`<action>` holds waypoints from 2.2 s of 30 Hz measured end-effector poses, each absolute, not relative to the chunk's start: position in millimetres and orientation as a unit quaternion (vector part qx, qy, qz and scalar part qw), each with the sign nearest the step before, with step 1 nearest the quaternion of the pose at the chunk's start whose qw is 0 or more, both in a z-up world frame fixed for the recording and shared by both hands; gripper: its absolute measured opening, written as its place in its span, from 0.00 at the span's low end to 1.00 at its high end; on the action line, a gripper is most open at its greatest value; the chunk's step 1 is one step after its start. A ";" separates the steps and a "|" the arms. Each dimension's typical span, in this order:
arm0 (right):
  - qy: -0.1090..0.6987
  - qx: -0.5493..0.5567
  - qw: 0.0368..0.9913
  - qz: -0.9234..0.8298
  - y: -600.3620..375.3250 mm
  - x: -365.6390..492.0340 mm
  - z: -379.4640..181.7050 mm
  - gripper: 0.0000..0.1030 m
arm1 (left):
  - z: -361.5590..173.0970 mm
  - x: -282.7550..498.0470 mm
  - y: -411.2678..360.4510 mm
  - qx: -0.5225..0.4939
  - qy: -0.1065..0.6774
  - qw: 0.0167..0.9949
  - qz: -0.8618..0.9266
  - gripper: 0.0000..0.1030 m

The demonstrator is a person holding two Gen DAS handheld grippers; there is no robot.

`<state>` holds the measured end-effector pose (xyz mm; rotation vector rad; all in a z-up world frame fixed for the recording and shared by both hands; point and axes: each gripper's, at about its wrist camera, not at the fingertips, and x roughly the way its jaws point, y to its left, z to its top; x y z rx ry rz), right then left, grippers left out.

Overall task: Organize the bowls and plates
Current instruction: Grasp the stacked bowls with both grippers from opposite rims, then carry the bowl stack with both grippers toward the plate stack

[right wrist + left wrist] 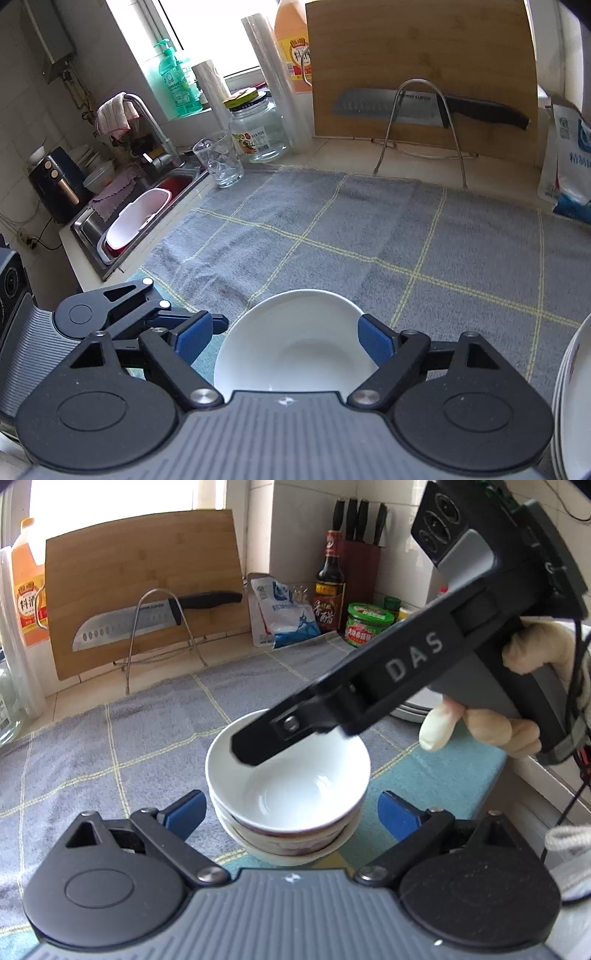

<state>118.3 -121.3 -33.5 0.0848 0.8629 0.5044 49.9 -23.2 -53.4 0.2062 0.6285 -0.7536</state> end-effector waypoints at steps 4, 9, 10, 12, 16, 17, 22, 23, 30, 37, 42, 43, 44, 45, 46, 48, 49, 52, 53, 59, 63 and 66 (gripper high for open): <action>0.393 0.011 0.889 0.235 -128.5 110.1 -19.0 0.95 | -56.9 51.3 -9.7 0.112 0.284 0.879 -0.367 0.97; 0.374 -0.077 0.900 0.209 -139.5 92.4 -12.0 1.00 | -68.8 49.8 -1.0 0.183 0.250 0.874 -0.374 0.97; 0.374 -0.091 0.899 0.208 -142.5 87.7 -12.8 1.00 | -71.0 48.1 0.4 0.192 0.244 0.871 -0.380 0.98; 0.387 -0.115 0.890 0.211 -146.6 80.0 -17.1 1.00 | -76.7 48.4 2.9 0.207 0.252 0.859 -0.396 0.98; 0.428 -0.168 0.864 0.204 -145.1 65.6 -41.2 1.00 | -88.3 55.7 4.8 0.215 0.291 0.826 -0.432 0.97; 0.436 -0.176 0.860 0.201 -143.5 63.8 -49.2 1.00 | -91.3 59.0 3.9 0.218 0.296 0.820 -0.438 0.97; 0.465 -0.191 0.843 0.193 -131.3 66.3 -88.2 1.00 | -101.2 77.4 -5.2 0.241 0.289 0.804 -0.460 0.97; 0.467 -0.195 0.840 0.195 -128.1 68.0 -93.2 1.00 | -102.6 80.2 -7.4 0.245 0.286 0.801 -0.466 0.97; 0.460 -0.211 0.830 0.235 -112.2 84.6 -102.1 1.00 | -106.7 90.4 -20.7 0.271 0.285 0.771 -0.502 0.97; 0.455 -0.231 0.809 0.290 -107.1 97.3 -96.5 1.00 | -100.8 110.7 -28.5 0.278 0.292 0.748 -0.527 0.96; 0.461 -0.228 0.797 0.317 -107.3 104.8 -98.5 0.98 | -99.5 118.5 -34.4 0.295 0.297 0.721 -0.552 0.96; 0.462 -0.226 0.795 0.322 -106.6 106.9 -99.1 0.97 | -98.9 120.4 -35.7 0.297 0.297 0.716 -0.557 0.95; 0.463 -0.225 0.793 0.326 -105.7 108.5 -99.6 0.97 | -98.0 122.1 -36.4 0.300 0.297 0.710 -0.563 0.94; 0.463 -0.226 0.791 0.330 -104.9 110.2 -99.7 0.97 | -97.0 123.8 -36.8 0.302 0.297 0.704 -0.570 0.94; 0.463 -0.227 0.789 0.334 -104.6 108.5 -99.0 0.96 | -95.9 125.7 -37.6 0.303 0.296 0.699 -0.576 0.94; 0.465 -0.228 0.785 0.340 -104.8 106.4 -98.1 0.94 | -95.1 129.1 -38.6 0.307 0.297 0.690 -0.585 0.94; 0.465 -0.228 0.784 0.341 -104.8 106.1 -97.9 0.94 | -94.7 130.0 -38.6 0.308 0.297 0.685 -0.590 0.92; 0.467 -0.226 0.781 0.347 -104.5 107.9 -97.9 0.92 | -93.9 130.9 -39.3 0.312 0.295 0.673 -0.602 0.90; 0.469 -0.224 0.780 0.348 -104.4 108.7 -98.0 0.92 | -93.9 131.7 -39.6 0.313 0.295 0.671 -0.604 0.91; 0.474 -0.213 0.778 0.352 -105.4 106.4 -97.2 0.88 | -92.7 133.9 -40.8 0.319 0.291 0.658 -0.617 0.88; 0.478 -0.215 0.776 0.351 -104.4 107.0 -96.4 0.87 | -92.1 134.4 -40.9 0.322 0.291 0.653 -0.621 0.88; 0.480 -0.214 0.775 0.350 -104.2 107.4 -96.0 0.87 | -92.5 135.9 -40.5 0.322 0.291 0.650 -0.624 0.88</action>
